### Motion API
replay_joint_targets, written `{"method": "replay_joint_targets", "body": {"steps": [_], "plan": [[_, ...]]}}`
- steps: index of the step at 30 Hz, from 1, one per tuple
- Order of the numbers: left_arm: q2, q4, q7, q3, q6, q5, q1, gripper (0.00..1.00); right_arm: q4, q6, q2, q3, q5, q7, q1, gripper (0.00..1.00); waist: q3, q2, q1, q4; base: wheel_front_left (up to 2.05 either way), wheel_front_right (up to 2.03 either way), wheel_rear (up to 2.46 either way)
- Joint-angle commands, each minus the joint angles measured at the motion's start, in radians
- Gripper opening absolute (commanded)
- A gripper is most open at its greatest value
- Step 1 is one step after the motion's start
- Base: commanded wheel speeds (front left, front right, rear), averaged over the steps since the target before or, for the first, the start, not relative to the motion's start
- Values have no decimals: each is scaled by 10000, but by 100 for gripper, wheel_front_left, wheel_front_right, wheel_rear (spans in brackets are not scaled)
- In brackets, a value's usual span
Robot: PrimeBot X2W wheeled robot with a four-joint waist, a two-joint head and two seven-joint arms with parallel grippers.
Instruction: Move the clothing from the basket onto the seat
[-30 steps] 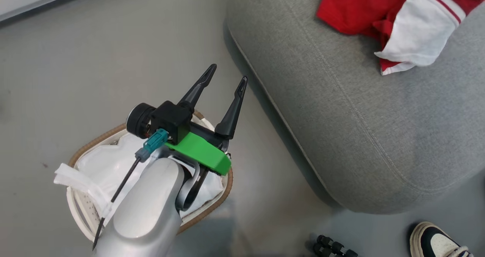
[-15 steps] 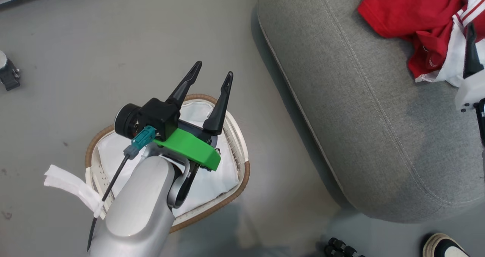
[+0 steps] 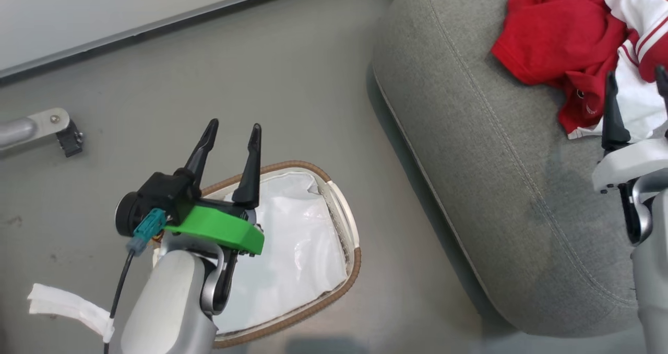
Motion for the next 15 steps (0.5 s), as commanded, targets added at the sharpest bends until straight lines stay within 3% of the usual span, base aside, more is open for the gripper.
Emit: {"method": "replay_joint_targets", "body": {"steps": [1, 15], "plan": [[-49, -55, 7, 278, -29, 205, 288, 100, -152, -14, 97, 134, 197, 1, 213, 100, -580, 0, -1, 539, 0, 0, 0], [-143, -235, 7, 1960, 455, 1237, 1787, 100, -606, -14, 1007, 1224, 671, 1, 1174, 100, -1805, 0, -1, 2114, 0, 0, 0]]}}
